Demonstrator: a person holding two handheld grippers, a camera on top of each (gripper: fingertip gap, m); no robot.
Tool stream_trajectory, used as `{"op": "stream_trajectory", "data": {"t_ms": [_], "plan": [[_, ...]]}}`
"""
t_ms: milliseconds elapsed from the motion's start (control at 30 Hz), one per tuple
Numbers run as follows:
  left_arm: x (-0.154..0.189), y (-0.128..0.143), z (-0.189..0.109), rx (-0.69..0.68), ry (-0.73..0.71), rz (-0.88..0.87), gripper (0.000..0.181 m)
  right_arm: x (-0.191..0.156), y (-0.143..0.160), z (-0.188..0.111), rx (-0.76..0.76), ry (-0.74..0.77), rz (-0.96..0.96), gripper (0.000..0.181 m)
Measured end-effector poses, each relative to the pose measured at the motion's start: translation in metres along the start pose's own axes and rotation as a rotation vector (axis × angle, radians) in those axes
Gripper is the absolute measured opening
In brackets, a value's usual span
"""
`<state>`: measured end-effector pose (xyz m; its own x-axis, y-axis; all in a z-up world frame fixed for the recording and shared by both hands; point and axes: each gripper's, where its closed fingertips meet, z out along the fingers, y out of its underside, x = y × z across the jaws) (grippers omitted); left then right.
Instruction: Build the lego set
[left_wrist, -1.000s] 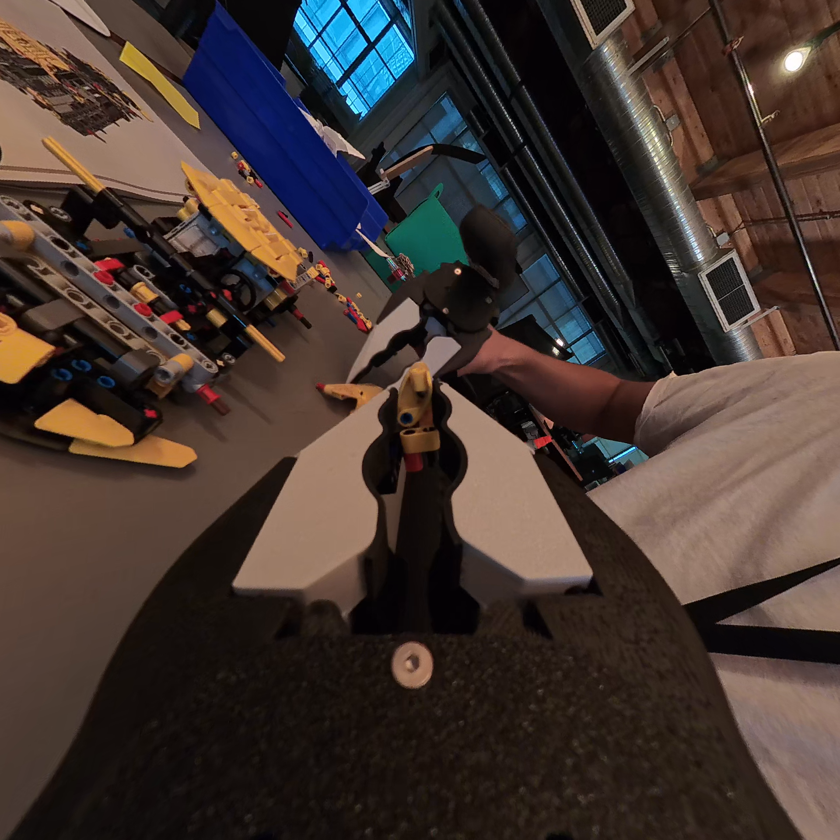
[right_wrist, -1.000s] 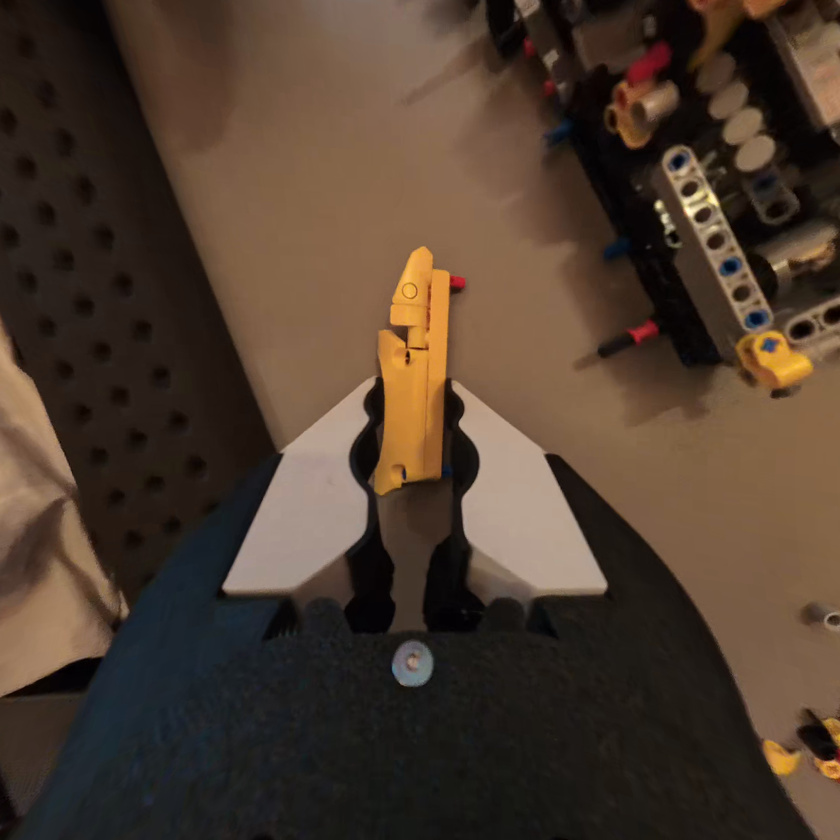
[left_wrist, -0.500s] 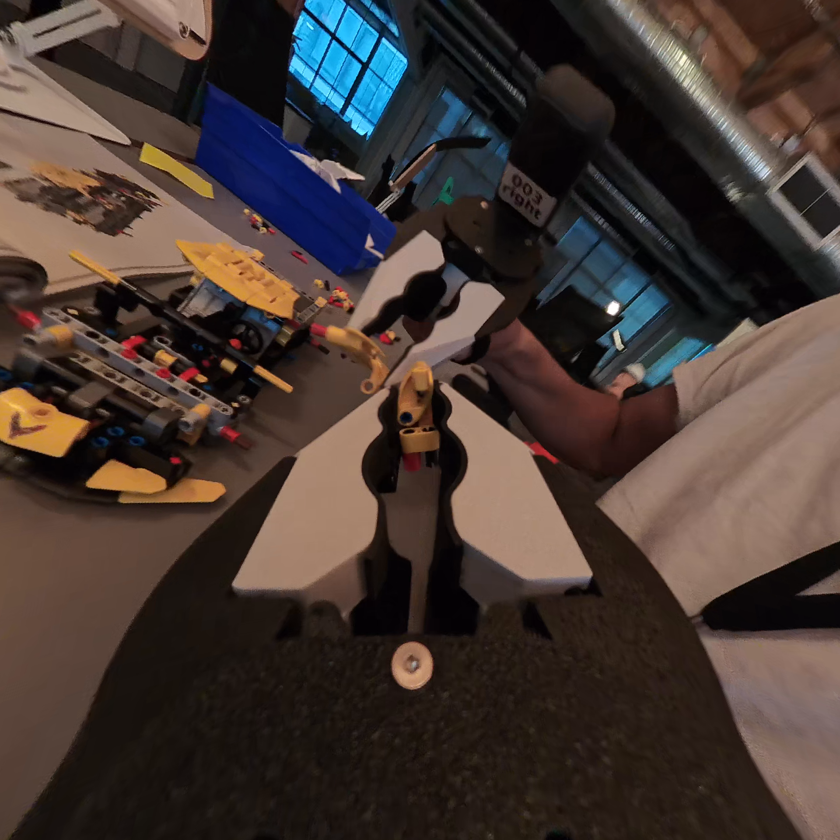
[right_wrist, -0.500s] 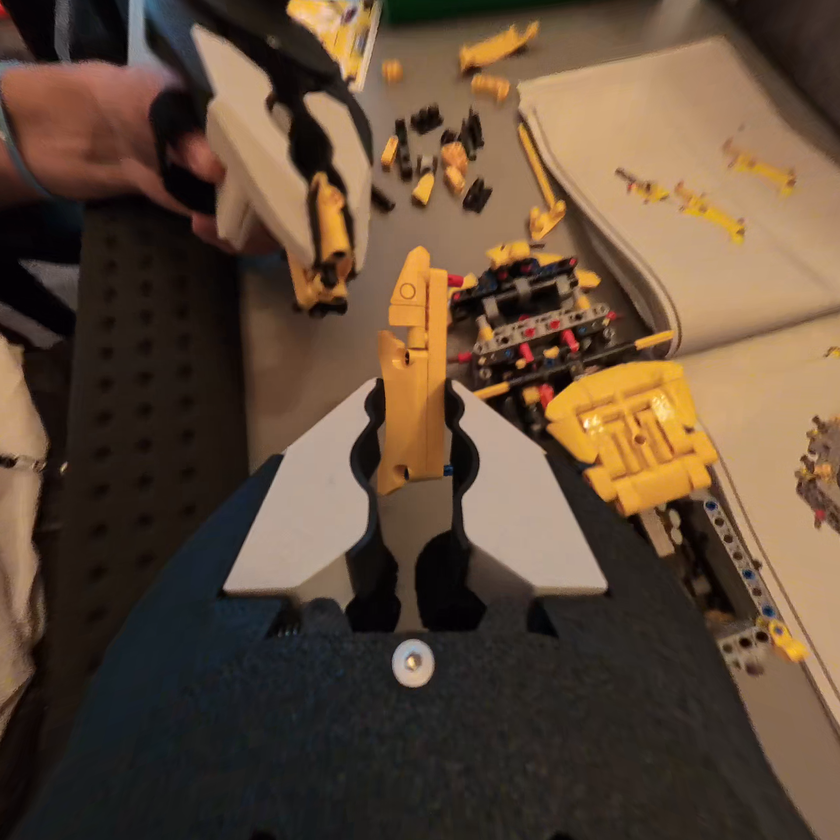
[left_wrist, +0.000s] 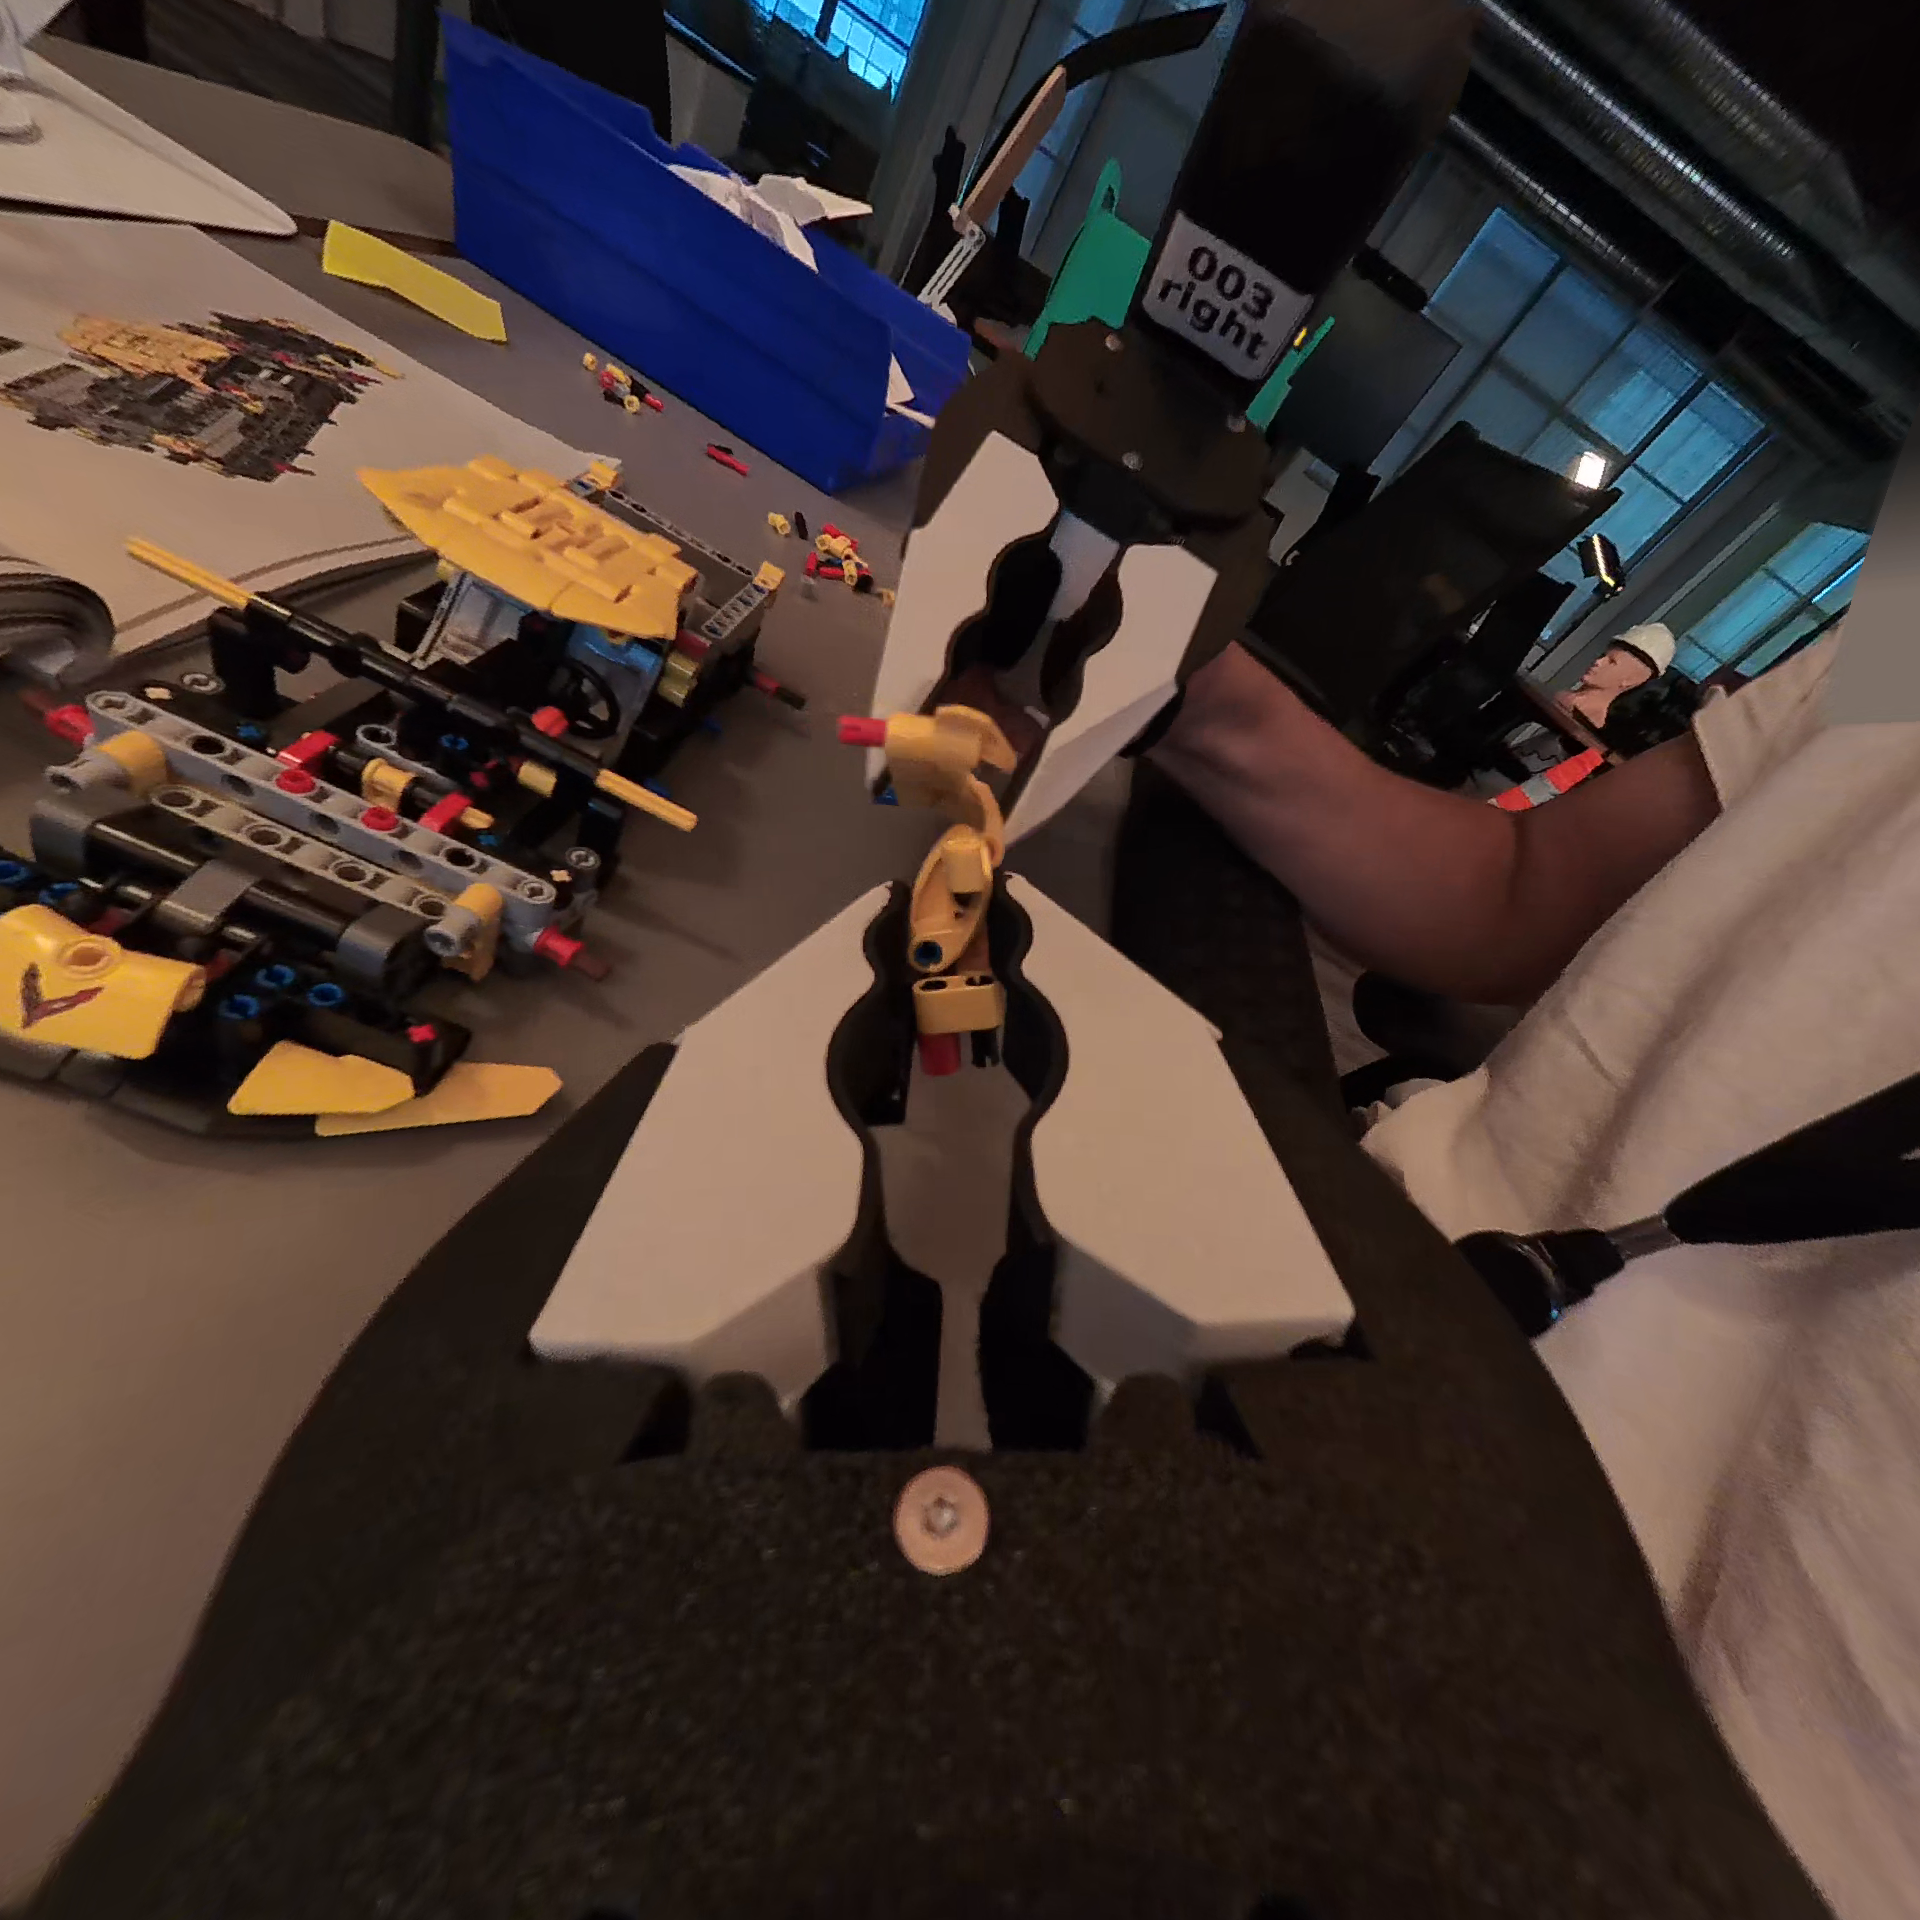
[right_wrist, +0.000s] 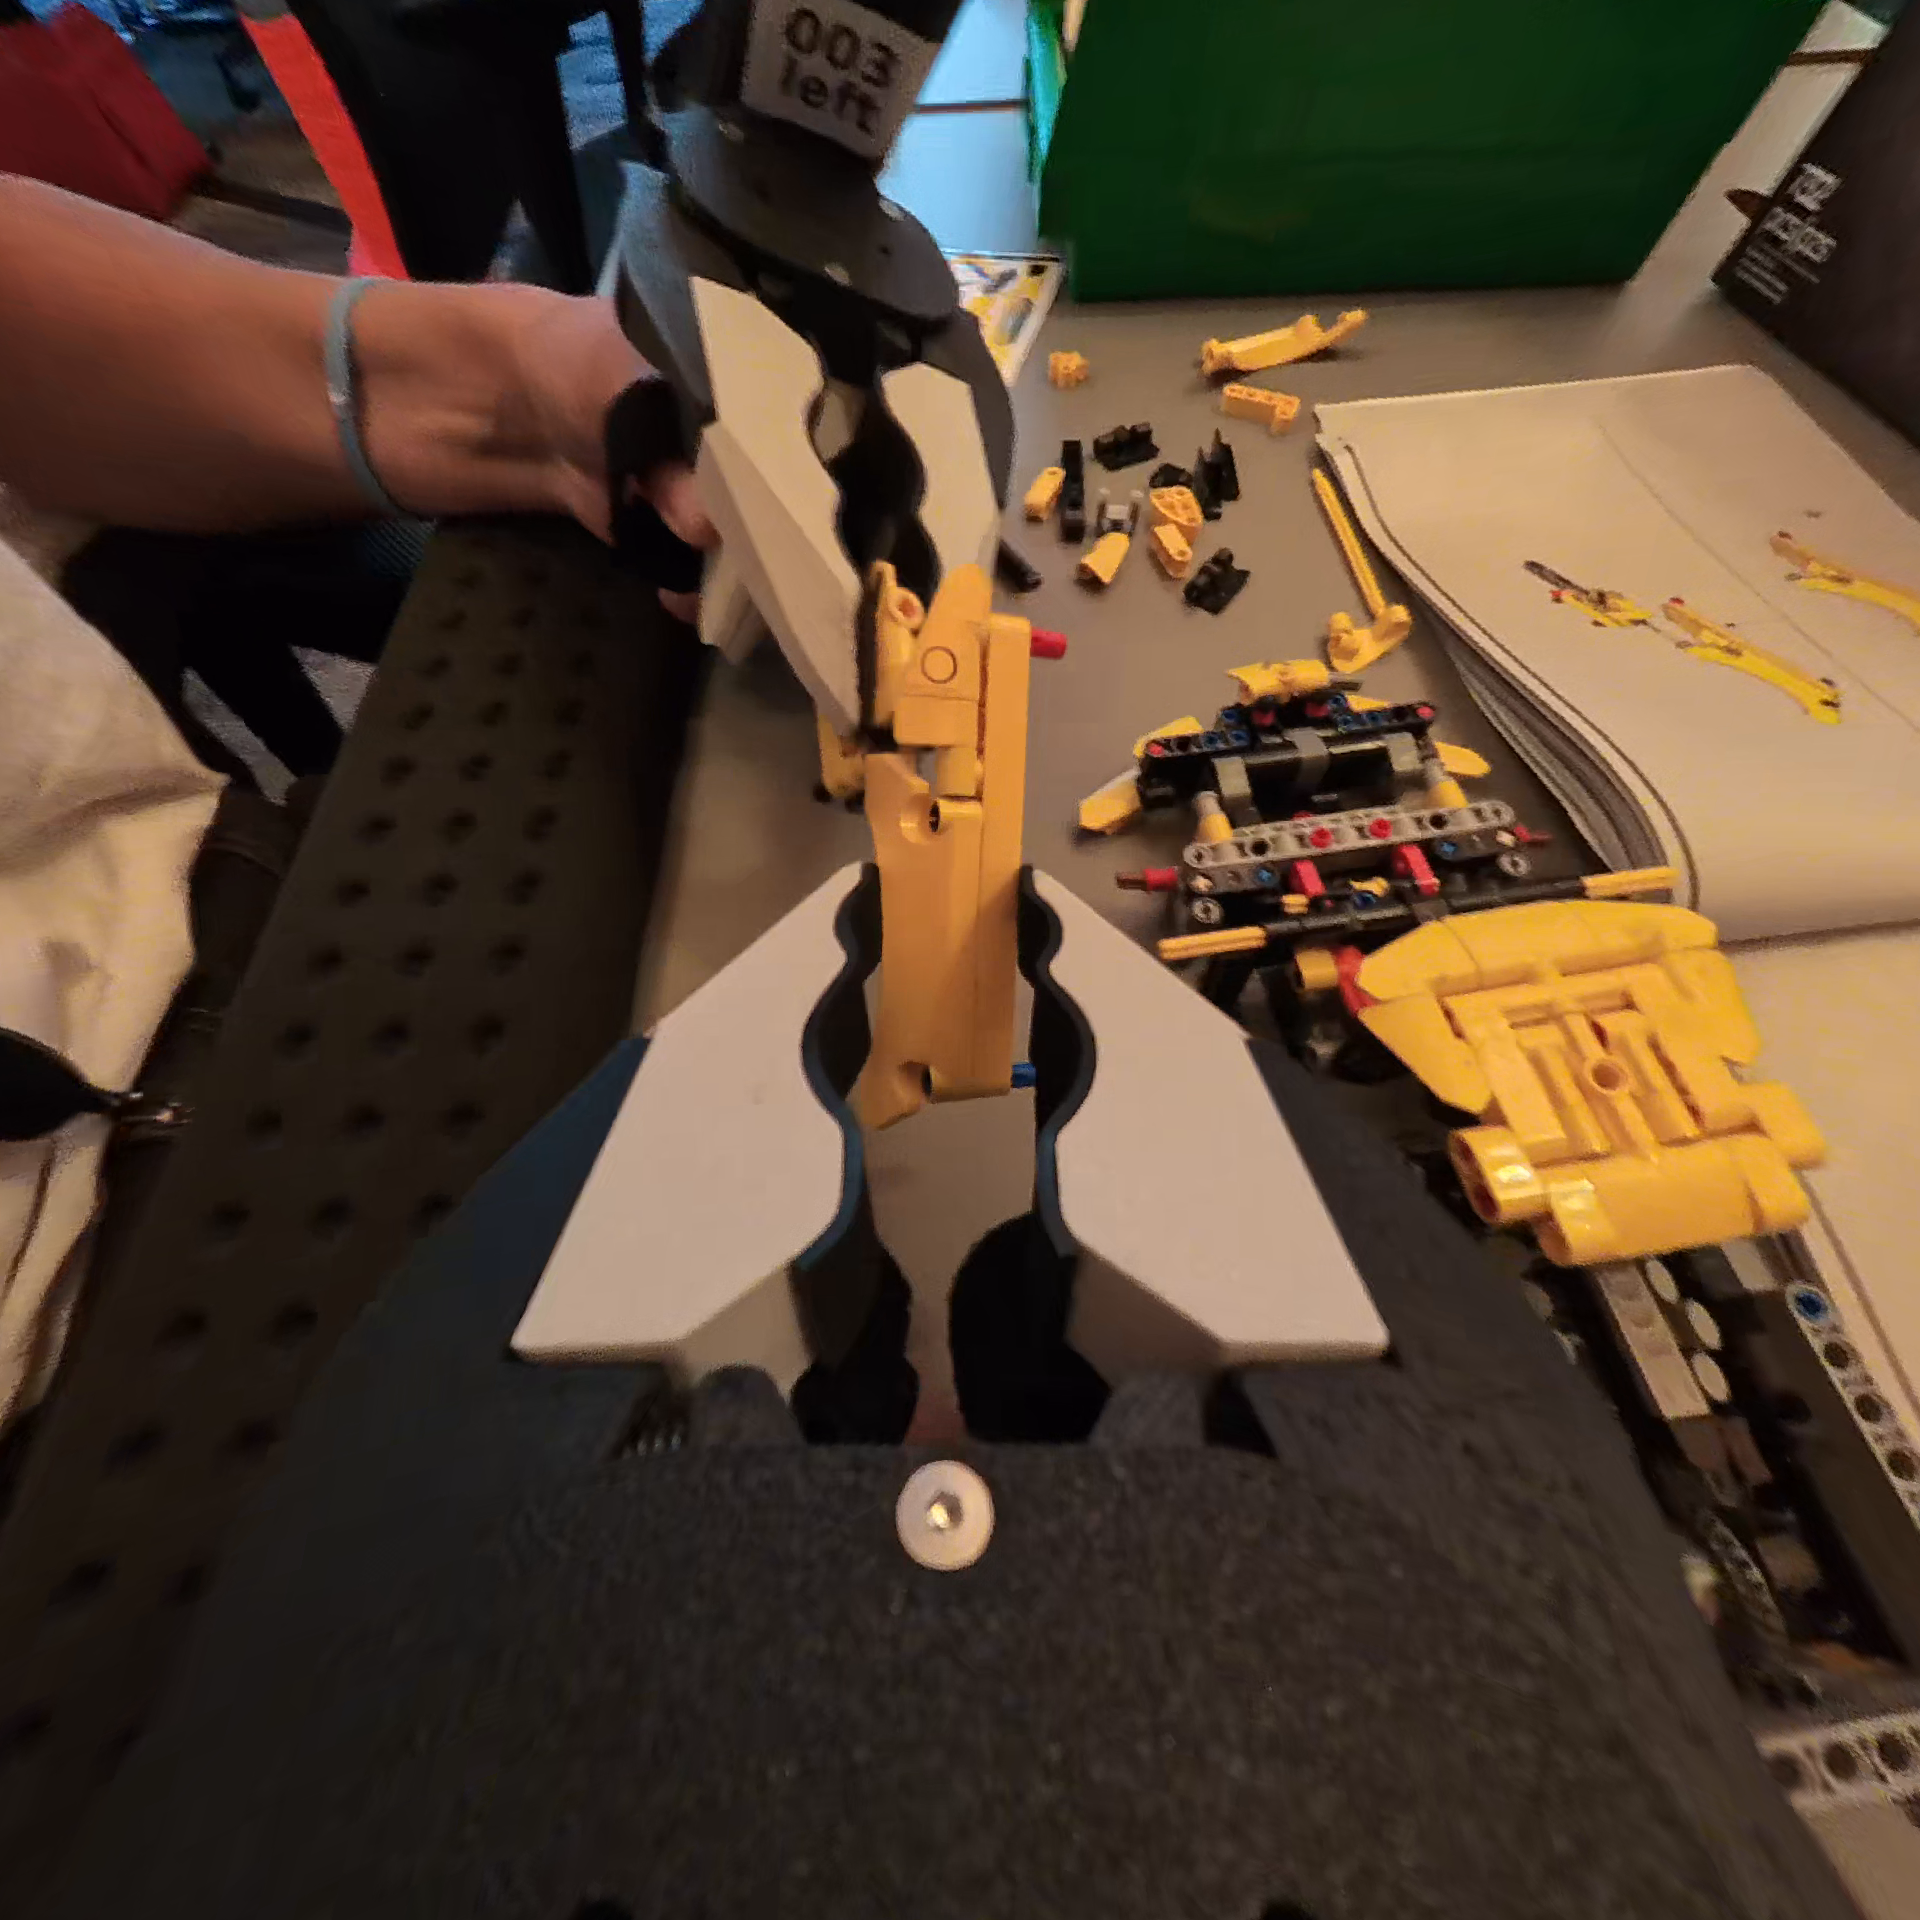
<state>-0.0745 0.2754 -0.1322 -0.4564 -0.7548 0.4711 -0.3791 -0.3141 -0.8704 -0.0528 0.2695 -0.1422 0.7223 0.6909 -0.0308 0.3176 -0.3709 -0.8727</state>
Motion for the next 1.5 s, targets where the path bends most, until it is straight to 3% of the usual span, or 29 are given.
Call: {"op": "stream_trajectory", "data": {"t_ms": [567, 1000, 1500], "plan": [[0.001, 0.01, 0.005, -0.065, -0.005, 0.03, 0.014, -0.003, 0.015, 0.006, -0.094, -0.012, -0.016, 0.025], [0.002, 0.011, 0.005, -0.074, -0.003, 0.028, 0.014, -0.005, 0.013, 0.005, -0.065, -0.049, 0.038, 0.025], [0.001, -0.004, -0.002, 0.027, 0.08, -0.135, 0.014, -0.001, -0.002, 0.005, 0.055, -0.076, 0.179, 0.025]]}}
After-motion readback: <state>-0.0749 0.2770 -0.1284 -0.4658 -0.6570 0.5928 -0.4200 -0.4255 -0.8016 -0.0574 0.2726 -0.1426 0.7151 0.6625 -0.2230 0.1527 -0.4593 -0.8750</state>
